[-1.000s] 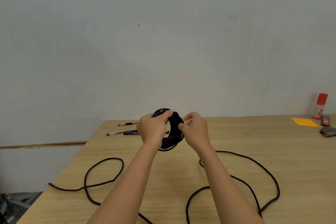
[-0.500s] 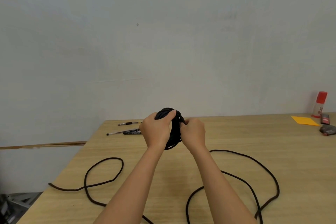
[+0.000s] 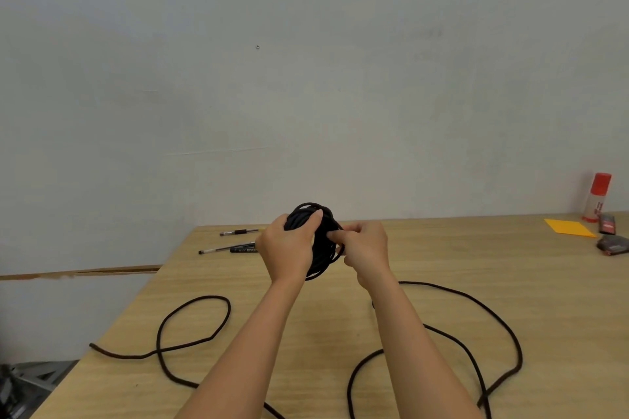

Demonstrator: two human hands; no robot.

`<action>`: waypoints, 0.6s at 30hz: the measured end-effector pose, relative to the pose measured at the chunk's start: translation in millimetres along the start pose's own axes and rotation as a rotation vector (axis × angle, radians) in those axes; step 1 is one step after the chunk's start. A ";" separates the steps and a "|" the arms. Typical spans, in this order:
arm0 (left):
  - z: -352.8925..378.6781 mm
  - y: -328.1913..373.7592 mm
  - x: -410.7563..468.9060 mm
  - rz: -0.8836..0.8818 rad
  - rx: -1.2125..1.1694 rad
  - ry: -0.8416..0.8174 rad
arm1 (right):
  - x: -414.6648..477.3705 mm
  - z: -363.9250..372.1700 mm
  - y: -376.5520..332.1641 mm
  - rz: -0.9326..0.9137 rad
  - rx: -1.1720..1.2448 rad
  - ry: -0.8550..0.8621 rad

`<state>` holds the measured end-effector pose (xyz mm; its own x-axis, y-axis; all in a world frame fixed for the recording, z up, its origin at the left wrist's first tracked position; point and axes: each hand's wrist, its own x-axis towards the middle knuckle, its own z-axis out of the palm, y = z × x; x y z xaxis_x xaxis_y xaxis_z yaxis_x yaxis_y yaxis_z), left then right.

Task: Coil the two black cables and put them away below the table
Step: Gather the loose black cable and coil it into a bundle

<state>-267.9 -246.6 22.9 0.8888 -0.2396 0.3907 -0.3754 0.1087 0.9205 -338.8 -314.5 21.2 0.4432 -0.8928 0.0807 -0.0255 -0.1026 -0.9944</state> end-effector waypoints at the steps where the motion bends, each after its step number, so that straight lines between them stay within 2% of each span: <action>1: 0.6 -0.5 -0.2 0.003 -0.002 -0.005 | -0.2 0.7 0.6 -0.035 -0.053 0.029; 5: 2.5 -2.4 -2.7 0.025 0.002 -0.020 | -1.6 3.8 2.0 -0.106 -0.162 0.104; 8: 3.0 -3.2 -3.8 0.077 -0.001 -0.029 | -2.8 3.7 3.2 -0.062 -0.058 0.101; 13: 4.8 -6.5 -4.6 0.189 0.050 0.008 | -1.3 -1.0 -5.9 0.208 0.277 0.011; 18: 3.6 -12.6 -5.2 0.268 0.101 0.030 | 5.4 -3.5 -8.7 0.409 0.447 -0.069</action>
<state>-268.7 -250.2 9.3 0.7611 -0.1868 0.6212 -0.6209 0.0674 0.7810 -339.3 -319.9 30.5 0.5344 -0.7887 -0.3039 0.1662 0.4506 -0.8771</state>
